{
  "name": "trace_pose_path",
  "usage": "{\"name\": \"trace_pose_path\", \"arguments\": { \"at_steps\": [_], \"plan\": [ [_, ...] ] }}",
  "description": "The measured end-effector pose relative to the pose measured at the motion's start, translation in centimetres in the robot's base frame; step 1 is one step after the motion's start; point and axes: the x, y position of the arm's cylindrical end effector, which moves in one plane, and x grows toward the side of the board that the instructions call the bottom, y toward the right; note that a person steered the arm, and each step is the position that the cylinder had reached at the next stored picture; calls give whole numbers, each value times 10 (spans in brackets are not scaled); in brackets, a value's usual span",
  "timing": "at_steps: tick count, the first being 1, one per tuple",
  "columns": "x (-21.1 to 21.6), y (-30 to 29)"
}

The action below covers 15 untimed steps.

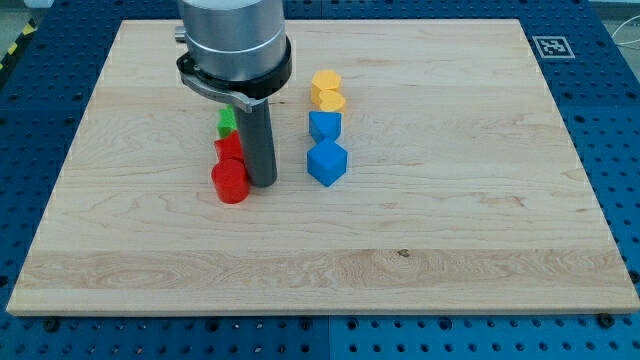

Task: Move the red circle towards top left

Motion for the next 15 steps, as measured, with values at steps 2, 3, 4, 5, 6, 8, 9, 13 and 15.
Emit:
{"name": "trace_pose_path", "arguments": {
  "at_steps": [2, 3, 4, 5, 6, 8, 9, 13, 15],
  "plan": [
    [29, -46],
    [47, -55],
    [66, -70],
    [56, -72],
    [24, -72],
    [18, -100],
    [17, -118],
    [-40, -119],
    [-78, -118]
  ]
}}
